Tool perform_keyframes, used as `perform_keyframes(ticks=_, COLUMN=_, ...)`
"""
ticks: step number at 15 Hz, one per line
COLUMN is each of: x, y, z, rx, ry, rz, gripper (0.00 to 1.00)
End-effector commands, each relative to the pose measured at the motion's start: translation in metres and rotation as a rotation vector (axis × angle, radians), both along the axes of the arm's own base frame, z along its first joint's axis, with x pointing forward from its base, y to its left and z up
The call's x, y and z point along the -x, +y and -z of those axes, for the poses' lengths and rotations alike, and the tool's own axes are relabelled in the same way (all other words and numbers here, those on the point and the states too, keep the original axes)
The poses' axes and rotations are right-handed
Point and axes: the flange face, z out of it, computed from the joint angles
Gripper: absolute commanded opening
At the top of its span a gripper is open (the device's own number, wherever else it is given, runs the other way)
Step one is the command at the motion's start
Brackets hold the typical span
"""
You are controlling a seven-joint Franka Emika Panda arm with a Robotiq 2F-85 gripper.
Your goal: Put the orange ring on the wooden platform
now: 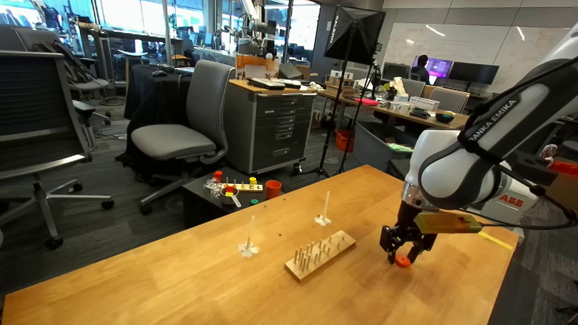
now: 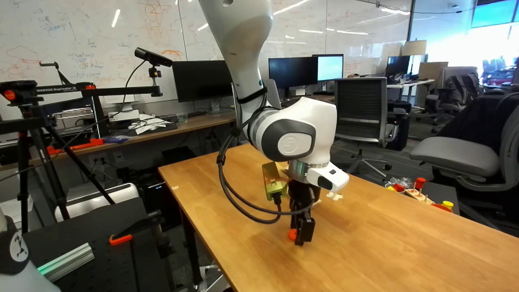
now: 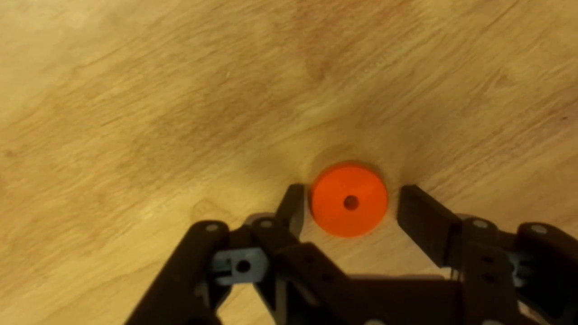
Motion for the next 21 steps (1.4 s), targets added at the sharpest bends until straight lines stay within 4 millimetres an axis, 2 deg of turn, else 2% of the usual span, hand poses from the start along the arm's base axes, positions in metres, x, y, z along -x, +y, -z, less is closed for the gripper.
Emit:
perform_keyframes(ticks=1, x=-0.008, y=-0.001, z=0.006, rx=0.001, ry=-0.008, rz=-0.002, gripper=0.28)
perform_keyframes(ticks=2, x=-0.01, y=-0.001, z=0.004, rx=-0.004, ry=-0.008, rz=0.001, gripper=0.23)
perform_keyframes(ticks=6, x=-0.017, y=0.005, z=-0.007, rx=-0.025, ry=-0.017, rz=-0.006, gripper=0.18)
perform_keyframes(ticks=21, x=-0.088, y=0.085, z=-0.043, rx=-0.093, ry=-0.107, rz=-0.099, gripper=0.18)
